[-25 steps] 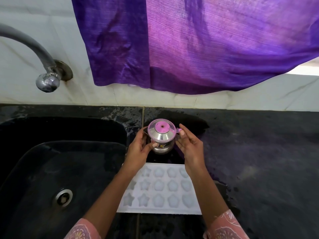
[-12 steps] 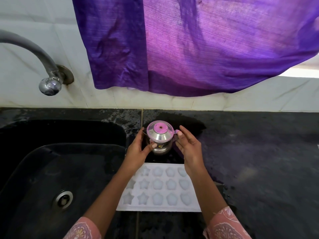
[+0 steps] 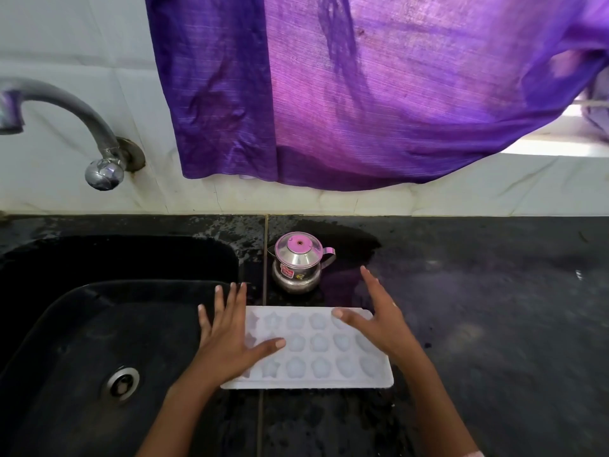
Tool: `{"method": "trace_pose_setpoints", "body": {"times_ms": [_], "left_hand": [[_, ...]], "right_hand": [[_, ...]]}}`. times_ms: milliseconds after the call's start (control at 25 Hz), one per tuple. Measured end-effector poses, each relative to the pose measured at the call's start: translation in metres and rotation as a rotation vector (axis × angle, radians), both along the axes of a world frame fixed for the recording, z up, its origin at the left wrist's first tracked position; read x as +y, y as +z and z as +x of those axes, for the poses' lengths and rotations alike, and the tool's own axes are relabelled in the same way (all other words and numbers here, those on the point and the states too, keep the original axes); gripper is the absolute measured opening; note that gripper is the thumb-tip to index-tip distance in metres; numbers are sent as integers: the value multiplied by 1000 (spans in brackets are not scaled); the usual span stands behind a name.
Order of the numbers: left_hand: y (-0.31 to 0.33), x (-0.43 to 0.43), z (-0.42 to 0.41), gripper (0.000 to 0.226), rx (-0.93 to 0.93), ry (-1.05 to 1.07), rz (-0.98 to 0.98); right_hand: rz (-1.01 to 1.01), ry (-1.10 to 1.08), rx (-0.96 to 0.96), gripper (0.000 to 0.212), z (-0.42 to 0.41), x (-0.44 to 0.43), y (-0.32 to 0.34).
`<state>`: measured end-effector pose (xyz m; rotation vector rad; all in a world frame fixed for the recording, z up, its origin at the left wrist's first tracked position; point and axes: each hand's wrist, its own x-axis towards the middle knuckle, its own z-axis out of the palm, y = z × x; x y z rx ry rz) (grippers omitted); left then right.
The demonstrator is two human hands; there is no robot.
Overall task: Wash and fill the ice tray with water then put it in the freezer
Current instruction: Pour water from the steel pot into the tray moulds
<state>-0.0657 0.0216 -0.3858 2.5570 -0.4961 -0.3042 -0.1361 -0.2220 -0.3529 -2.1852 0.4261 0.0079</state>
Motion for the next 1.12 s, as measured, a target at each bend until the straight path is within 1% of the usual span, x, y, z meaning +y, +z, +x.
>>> {"method": "trace_pose_setpoints", "body": {"times_ms": [80,160,240,520,720,840,1000,1120], "left_hand": [[-3,9,-8,147,4,7,14],[-2,15,-16,148,24,10,27],[-2,18,-22,152,39,-2,52],[-5,23,-33,159,64,-49,80],[-7,23,-35,161,70,-59,57],[-7,23,-36,148,61,-57,58],[-12,23,-36,143,50,-41,5],[-14,22,-37,142,35,-33,-62]], "right_hand": [[-200,56,76,121,-14,-1,-5],[-338,94,142,145,-27,-2,-12],[-396,119,194,154,-37,-2,-17],[-409,174,226,157,-52,6,-20],[-420,203,240,153,-55,6,-22],[-430,188,245,154,-55,6,-24],[-439,188,230,157,-55,8,-27],[-401,171,187,142,-56,9,-27]]}}
